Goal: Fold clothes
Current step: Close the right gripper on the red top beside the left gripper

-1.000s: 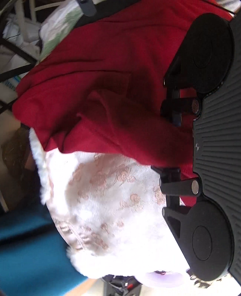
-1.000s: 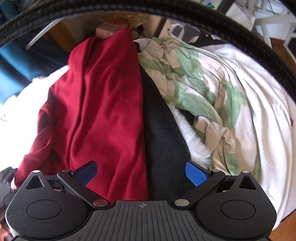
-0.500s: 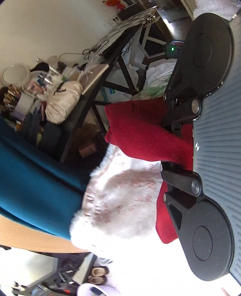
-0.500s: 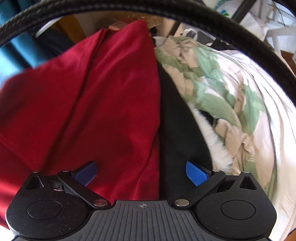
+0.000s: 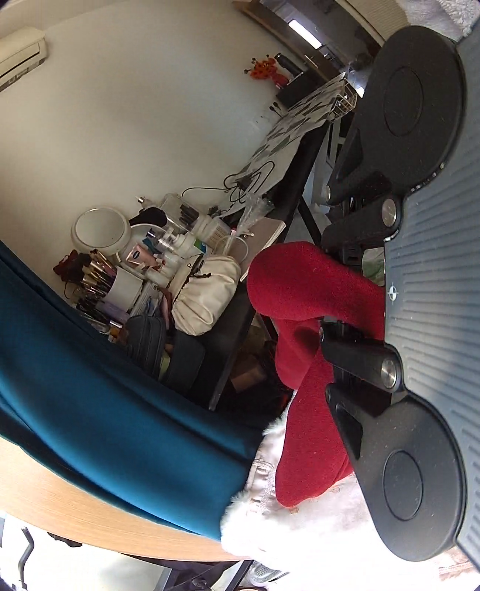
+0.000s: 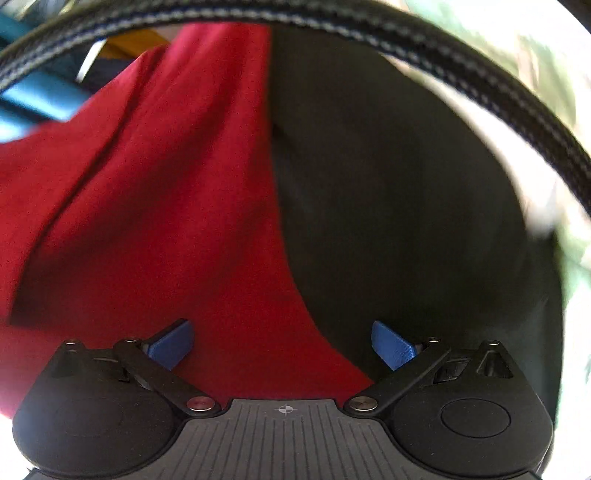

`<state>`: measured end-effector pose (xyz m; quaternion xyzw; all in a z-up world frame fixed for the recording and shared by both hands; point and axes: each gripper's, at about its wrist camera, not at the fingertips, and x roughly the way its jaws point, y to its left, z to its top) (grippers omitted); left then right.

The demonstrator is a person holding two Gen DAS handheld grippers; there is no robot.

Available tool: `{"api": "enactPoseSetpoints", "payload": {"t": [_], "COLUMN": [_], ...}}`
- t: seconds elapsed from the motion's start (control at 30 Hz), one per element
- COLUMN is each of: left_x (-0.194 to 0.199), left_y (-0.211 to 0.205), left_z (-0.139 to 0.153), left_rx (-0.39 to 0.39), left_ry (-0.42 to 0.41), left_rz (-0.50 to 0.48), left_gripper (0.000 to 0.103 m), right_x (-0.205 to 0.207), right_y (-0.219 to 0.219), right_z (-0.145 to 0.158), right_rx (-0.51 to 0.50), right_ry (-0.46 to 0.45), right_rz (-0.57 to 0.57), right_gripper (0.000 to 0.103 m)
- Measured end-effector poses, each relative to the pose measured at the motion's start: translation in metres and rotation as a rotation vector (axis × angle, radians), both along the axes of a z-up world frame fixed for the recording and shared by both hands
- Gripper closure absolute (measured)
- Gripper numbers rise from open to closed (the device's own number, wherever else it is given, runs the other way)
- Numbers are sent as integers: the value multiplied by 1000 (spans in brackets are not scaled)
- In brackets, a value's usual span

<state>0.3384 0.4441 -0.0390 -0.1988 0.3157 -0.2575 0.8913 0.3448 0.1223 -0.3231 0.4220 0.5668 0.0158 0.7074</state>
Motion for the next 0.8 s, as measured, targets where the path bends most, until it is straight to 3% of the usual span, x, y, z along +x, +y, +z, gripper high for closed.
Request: {"api": "enactPoseSetpoints", "payload": {"t": [0.13, 0.2, 0.3, 0.43, 0.6, 0.7, 0.77, 0.8], "left_x": [6, 12, 21, 25, 25, 16, 8, 3], "left_y": [-3, -2, 1, -2, -15, -28, -37, -41], "left_z": [0, -4, -15, -23, -17, -5, 6, 12], "left_rx": [59, 90, 95, 75, 66, 57, 58, 51], "left_ry": [12, 42, 99, 115, 95, 55, 17, 1], "left_rz": [48, 96, 159, 174, 116, 51, 6, -9], "left_gripper": [92, 92, 92, 92, 92, 92, 92, 92], "right_x": [-6, -10, -20, -37, -37, -36, -32, -29], "right_y": [-17, -27, -36, -16, 29, 47, 46, 39], "right_z": [9, 23, 48, 68, 45, 37, 39, 41], "right_rx": [110, 115, 67, -22, -216, -326, -333, -311], "right_ry": [-21, -68, -142, -211, -173, -165, -153, -138], "right_rz": [-92, -92, -39, 138, 398, 458, 426, 385], "right_gripper": [1, 1, 1, 1, 1, 1, 8, 23]}}
